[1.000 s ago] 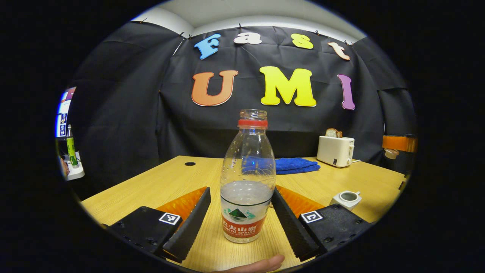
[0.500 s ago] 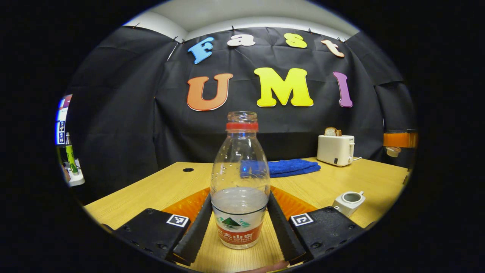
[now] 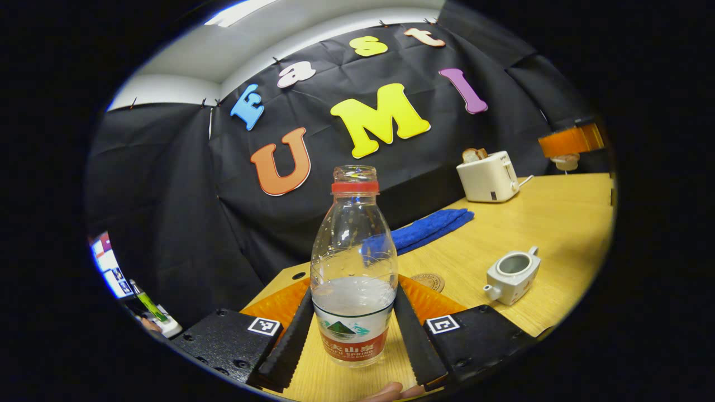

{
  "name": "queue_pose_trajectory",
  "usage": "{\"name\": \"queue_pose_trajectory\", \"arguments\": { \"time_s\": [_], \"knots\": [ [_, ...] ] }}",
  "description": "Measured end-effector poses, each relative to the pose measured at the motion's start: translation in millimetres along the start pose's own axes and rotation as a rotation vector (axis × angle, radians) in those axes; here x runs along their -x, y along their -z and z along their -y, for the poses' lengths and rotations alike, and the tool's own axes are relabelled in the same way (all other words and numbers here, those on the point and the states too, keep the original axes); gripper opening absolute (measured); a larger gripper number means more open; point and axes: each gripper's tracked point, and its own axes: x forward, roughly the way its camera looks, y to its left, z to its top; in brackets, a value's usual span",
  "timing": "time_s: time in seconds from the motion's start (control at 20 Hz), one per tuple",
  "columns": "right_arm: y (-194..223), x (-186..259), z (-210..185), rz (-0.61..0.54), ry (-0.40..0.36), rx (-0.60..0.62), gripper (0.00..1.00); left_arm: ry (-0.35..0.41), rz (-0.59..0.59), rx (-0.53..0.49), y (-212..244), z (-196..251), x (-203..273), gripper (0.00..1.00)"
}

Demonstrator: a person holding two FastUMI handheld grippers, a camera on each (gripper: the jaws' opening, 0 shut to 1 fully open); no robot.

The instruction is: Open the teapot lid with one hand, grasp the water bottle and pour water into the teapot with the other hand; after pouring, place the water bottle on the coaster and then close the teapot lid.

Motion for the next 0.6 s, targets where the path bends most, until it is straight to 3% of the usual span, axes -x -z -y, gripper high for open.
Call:
{"name": "queue_pose_trajectory", "arguments": {
  "time_s": [0.05,0.15,0.6],
  "knots": [
    [0.1,-0.7,5.6,-0.005,0.011,-0.004,0.0,0.003,-0.021,-0.124,1.2,6.0,-0.2,0.79],
    [1.3,-0.9,10.0,-0.005,0.033,0.024,0.0,0.006,-0.064,-0.243,11.7,7.9,-1.1,0.78],
    [-1.4,-0.7,14.8,0.002,0.044,0.031,0.0,-0.003,-0.186,-0.582,24.5,-7.1,-6.2,0.78]
  ]
}}
